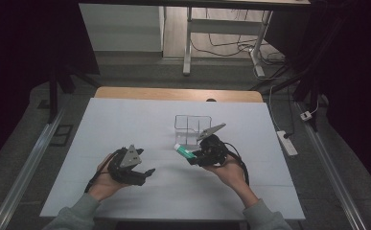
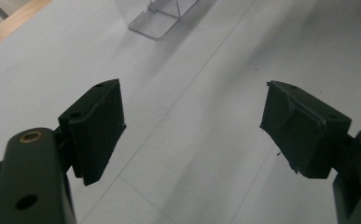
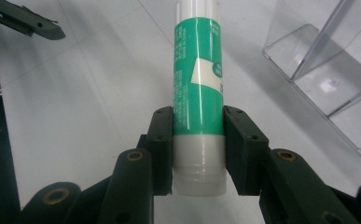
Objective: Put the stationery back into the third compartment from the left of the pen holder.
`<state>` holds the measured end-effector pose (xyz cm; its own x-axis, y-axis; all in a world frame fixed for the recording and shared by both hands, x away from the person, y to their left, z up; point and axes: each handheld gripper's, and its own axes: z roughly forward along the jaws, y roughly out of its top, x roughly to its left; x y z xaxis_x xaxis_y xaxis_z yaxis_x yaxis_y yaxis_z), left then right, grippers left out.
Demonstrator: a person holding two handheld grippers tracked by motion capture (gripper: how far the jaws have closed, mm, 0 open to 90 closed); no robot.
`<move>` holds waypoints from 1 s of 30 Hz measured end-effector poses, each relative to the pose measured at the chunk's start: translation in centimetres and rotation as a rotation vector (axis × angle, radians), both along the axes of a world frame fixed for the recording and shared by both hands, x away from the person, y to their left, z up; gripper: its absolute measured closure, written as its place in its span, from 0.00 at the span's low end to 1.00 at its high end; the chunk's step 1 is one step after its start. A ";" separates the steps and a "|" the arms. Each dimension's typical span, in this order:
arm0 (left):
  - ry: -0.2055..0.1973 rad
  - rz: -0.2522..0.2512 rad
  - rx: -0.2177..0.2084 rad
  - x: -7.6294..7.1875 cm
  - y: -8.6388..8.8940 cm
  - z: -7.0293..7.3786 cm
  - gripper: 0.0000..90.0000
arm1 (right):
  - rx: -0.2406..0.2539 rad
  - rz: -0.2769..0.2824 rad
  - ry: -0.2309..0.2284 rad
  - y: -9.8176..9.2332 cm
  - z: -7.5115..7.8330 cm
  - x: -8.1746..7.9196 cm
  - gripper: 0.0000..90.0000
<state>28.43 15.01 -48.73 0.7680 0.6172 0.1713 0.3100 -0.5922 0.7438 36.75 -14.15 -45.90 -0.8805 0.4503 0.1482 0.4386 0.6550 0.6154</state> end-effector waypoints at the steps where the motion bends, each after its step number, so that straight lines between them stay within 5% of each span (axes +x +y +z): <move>1: 0.000 -0.003 0.002 0.1 -0.1 0.0 0.23 | 0.000 0.003 0.003 0.0 0.0 0.0 0.71; 18: -0.005 -0.057 0.044 0.8 -2.1 0.1 0.23 | -0.018 0.074 0.034 1.9 -1.1 -0.6 0.71; 30: -0.032 -0.137 0.129 0.5 -4.0 0.0 0.23 | -0.032 0.123 0.078 3.5 -1.8 -1.0 0.71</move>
<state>28.94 11.03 -48.73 0.8361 0.4787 0.2678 0.1977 -0.7185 0.6668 35.76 -10.62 -47.70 -0.9158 0.3451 0.2057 0.3993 0.7253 0.5608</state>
